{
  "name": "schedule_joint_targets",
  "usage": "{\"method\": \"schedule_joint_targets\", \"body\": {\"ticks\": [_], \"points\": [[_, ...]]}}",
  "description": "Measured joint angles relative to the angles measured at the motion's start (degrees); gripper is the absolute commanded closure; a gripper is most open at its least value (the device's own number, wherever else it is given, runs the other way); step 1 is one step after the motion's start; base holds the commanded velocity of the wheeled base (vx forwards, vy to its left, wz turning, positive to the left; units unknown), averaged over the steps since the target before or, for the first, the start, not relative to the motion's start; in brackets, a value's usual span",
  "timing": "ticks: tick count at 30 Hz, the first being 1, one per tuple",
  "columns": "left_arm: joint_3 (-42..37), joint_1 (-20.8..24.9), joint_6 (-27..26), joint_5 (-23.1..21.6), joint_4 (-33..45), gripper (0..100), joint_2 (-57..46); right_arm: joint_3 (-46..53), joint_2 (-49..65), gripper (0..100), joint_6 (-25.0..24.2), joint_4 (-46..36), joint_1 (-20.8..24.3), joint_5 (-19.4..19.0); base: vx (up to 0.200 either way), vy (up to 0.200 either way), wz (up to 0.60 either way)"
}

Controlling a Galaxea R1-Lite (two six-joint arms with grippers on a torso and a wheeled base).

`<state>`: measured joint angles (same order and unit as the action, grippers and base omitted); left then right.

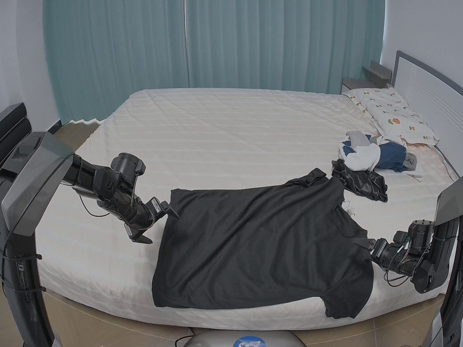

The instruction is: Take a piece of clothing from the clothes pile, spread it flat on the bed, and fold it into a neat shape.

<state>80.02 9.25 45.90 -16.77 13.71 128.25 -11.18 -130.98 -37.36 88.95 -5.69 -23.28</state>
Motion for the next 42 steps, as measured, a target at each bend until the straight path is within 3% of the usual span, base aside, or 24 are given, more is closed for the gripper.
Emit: {"method": "schedule_joint_targets", "body": {"ticks": [7,16,21,32,42], "points": [[1.4,-0.2,2.2,-1.1,-1.8,0,1.0,0.0,-0.3,0,0.0,0.0,0.2,0.1,0.057,0.000,0.00],[1.8,-0.1,8.0,-0.5,-10.2,0,2.5,0.0,-0.6,0,0.0,0.0,1.1,1.5,0.089,0.000,0.00],[3.9,-0.2,8.0,2.3,-12.1,0,3.5,-0.1,-1.2,0,-0.1,0.0,1.3,1.4,0.000,0.000,0.00],[17.9,-0.2,8.0,5.4,-14.8,0,12.3,-1.5,-2.6,0,-3.4,0.0,1.2,1.5,0.000,0.000,0.00],[27.6,-1.0,8.1,11.5,-18.5,0,21.9,-4.5,-4.4,0,-8.4,0.0,0.7,1.5,0.000,0.000,0.00]]}}
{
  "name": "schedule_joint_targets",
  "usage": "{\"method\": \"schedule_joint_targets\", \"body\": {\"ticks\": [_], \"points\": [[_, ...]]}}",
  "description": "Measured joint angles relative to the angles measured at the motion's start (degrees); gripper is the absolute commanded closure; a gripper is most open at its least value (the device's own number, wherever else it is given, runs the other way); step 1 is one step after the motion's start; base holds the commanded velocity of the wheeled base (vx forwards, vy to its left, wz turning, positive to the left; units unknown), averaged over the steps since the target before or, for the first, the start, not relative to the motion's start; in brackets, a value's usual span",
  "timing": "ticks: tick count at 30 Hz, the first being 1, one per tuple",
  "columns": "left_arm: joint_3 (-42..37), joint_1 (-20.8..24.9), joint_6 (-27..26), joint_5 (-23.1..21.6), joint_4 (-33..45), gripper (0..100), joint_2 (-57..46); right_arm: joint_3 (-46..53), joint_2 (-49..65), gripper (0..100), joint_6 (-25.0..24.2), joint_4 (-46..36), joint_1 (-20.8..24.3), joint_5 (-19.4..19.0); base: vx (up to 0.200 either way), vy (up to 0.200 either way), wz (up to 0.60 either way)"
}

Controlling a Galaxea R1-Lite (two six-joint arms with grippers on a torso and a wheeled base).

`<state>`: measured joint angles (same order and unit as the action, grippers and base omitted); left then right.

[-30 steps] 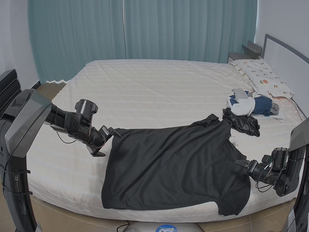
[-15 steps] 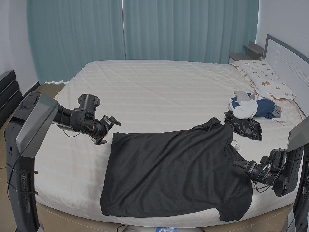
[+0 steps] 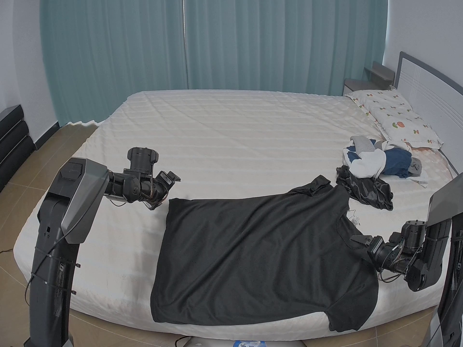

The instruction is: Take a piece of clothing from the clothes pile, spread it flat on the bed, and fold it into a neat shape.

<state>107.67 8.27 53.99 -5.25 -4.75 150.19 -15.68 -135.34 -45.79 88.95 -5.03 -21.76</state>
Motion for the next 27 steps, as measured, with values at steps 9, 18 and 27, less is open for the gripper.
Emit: {"method": "schedule_joint_targets", "body": {"ticks": [9,18,27], "points": [[0.9,0.2,-0.2,0.1,-6.2,0,3.5,-0.6,-1.1,0,-0.2,0.0,0.4,0.1,0.000,0.000,0.00],[1.0,1.1,-1.3,0.1,-6.5,0,5.4,-0.5,-0.7,0,-0.4,0.0,0.5,0.1,0.000,0.000,0.00],[1.7,1.6,-4.2,1.0,-6.4,100,6.9,-0.3,0.6,0,-1.4,0.0,0.7,0.2,0.000,0.000,0.00]]}}
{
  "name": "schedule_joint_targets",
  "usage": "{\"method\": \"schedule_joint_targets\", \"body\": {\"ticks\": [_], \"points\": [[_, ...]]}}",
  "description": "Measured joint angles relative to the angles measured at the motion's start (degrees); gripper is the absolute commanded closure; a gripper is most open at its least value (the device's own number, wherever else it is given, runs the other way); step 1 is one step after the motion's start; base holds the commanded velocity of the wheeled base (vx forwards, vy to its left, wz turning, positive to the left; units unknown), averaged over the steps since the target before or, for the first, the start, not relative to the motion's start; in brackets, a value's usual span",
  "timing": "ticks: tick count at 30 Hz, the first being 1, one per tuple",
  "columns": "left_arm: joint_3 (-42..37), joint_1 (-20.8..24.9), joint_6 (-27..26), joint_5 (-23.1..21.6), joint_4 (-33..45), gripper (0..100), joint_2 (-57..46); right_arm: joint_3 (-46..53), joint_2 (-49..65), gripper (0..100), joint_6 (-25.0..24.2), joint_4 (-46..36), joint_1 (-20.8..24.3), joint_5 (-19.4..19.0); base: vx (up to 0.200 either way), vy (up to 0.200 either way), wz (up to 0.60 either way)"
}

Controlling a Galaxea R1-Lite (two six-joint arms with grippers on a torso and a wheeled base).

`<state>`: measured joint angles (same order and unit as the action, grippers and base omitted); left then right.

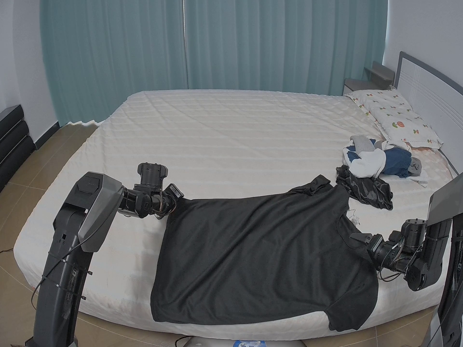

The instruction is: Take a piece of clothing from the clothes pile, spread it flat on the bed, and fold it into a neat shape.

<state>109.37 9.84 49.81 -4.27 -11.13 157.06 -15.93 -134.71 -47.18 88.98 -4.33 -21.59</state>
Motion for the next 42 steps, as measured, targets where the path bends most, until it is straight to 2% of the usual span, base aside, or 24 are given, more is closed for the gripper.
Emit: {"method": "schedule_joint_targets", "body": {"ticks": [7,13,32,33,42], "points": [[2.6,-0.2,-0.3,6.6,-0.9,100,1.5,-0.1,0.1,0,-0.1,0.0,0.0,0.0,0.000,0.000,0.00],[4.6,-1.2,-0.2,12.6,-6.3,100,2.8,-0.2,0.2,0,-0.1,0.0,-0.1,0.0,0.000,0.000,0.00],[5.3,-2.8,-0.5,14.4,-11.4,100,4.3,-0.5,0.0,0,-0.2,0.0,-0.1,1.9,0.000,0.000,0.00],[5.3,-2.8,-0.5,14.4,-11.4,0,4.3,-0.5,0.0,0,-0.2,0.0,-0.1,1.9,0.000,0.000,0.00],[5.2,-2.9,0.0,14.1,-11.4,0,4.3,-0.5,0.1,0,-0.1,0.0,-0.1,2.0,0.000,0.000,0.00]]}}
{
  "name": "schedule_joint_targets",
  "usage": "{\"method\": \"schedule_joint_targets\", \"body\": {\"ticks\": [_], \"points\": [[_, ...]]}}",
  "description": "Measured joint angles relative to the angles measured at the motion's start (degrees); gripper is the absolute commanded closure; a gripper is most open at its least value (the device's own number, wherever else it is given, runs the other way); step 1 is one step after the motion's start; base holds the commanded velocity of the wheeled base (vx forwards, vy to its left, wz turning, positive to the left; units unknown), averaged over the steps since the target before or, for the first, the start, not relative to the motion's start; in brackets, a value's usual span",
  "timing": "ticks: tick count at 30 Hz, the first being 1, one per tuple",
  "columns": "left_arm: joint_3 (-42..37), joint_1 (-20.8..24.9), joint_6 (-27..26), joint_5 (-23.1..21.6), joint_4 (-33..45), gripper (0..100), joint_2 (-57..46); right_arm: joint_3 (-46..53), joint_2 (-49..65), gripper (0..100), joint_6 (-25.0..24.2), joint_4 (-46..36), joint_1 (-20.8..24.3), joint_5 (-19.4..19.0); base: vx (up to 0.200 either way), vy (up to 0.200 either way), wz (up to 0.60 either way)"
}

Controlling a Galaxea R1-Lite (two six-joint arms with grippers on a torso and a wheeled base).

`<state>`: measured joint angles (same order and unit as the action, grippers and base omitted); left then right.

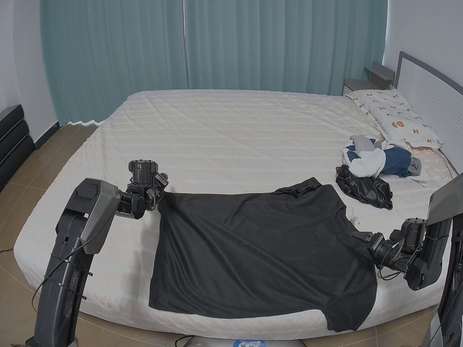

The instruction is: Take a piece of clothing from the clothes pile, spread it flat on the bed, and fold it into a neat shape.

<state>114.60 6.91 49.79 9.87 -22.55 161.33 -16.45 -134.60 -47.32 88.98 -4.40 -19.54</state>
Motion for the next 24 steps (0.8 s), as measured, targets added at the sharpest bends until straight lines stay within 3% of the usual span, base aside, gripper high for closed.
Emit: {"method": "schedule_joint_targets", "body": {"ticks": [4,9,14,19,24], "points": [[-0.4,0.0,0.9,0.2,0.2,0,-0.1,0.0,0.1,0,0.0,0.0,0.0,0.1,0.000,0.000,0.00],[-2.4,-0.9,6.4,-0.7,0.9,0,-1.6,-0.3,0.6,0,0.3,0.0,-0.4,2.0,0.000,0.000,0.00],[-8.6,-2.1,9.9,-6.9,1.1,0,-5.3,-1.5,1.4,0,0.6,0.0,-1.2,4.5,0.000,0.000,0.00],[-17.0,-2.6,12.7,-15.2,0.9,0,-10.1,-3.4,1.6,0,1.0,0.0,-2.4,5.5,0.000,0.000,0.00],[-23.9,-3.0,13.7,-20.7,0.3,0,-14.7,-6.3,1.3,0,1.4,0.0,-4.4,5.9,0.000,0.000,0.00]]}}
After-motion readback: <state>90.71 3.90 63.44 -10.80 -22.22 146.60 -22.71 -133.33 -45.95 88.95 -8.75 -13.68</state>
